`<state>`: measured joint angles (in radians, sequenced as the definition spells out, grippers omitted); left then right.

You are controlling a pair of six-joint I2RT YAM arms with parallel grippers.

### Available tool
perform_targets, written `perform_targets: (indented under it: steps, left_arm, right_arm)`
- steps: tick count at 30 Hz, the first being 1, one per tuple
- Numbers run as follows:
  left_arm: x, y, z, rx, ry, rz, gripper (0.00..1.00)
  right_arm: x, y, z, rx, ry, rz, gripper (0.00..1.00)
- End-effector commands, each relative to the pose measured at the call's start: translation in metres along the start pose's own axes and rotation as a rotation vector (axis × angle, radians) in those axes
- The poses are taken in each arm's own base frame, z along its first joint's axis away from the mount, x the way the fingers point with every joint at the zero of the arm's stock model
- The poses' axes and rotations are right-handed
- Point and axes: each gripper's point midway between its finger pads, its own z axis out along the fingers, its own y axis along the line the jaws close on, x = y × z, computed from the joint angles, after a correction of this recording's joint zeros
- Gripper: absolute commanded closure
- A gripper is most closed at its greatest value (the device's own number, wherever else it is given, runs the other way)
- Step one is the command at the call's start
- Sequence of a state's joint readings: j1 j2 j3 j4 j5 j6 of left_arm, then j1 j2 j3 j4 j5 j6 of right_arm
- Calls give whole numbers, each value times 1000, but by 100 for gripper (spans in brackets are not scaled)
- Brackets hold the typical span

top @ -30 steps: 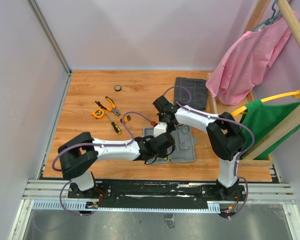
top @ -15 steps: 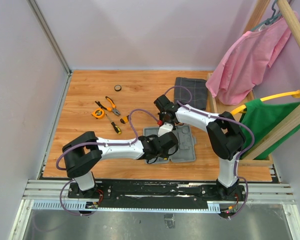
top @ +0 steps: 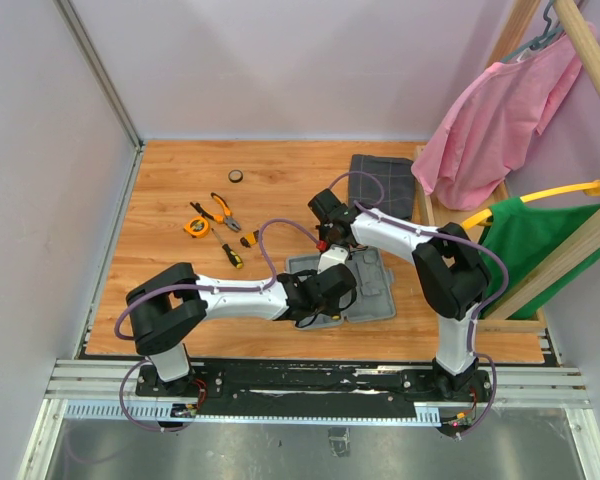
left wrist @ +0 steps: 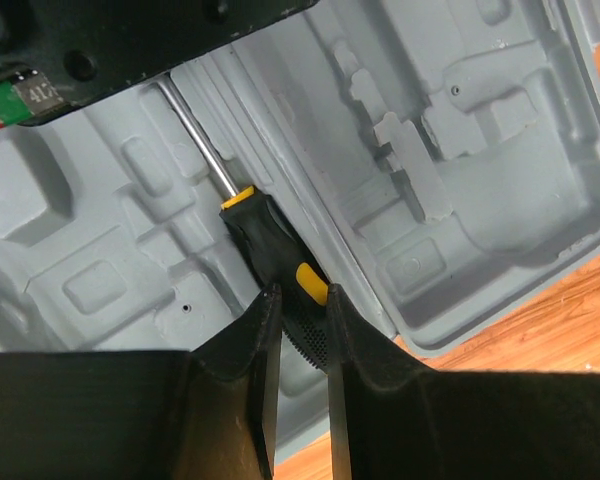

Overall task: Sort the tools into containers
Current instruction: Adjust the screwdriver in the storage box.

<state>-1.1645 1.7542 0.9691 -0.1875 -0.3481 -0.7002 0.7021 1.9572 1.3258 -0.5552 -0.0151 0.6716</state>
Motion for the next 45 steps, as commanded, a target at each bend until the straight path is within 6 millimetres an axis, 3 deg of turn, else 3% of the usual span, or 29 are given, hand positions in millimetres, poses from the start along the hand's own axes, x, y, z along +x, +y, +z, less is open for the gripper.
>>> perform_targets:
  steps: [1,10,15,20,37,40,45]
  left_arm:
    - [238,119,-15,-204,847,187,100]
    - [247,124,-12,-208,858,177,99]
    - [243,118,-10,-189,843,176,100]
    - [241,121,-13,-205,840,185,99]
    - [235,125,-24,-231,816,156,100]
    - [231,126,-26,-237,798,157,99]
    - [225,131,-36,-263,765,137,100]
  right_arm:
    - [139,-87,69,377,407,-132,99]
    - [144,-84,71,388,450,-177,99]
    - [149,-96,69,419,428,-173,99]
    - [167,-105,72,431,463,-162,99]
    - [179,-121,74,463,462,-148,99]
    - [171,-117,69,450,438,-156,99]
    - [142,-99,48,400,351,-164,99]
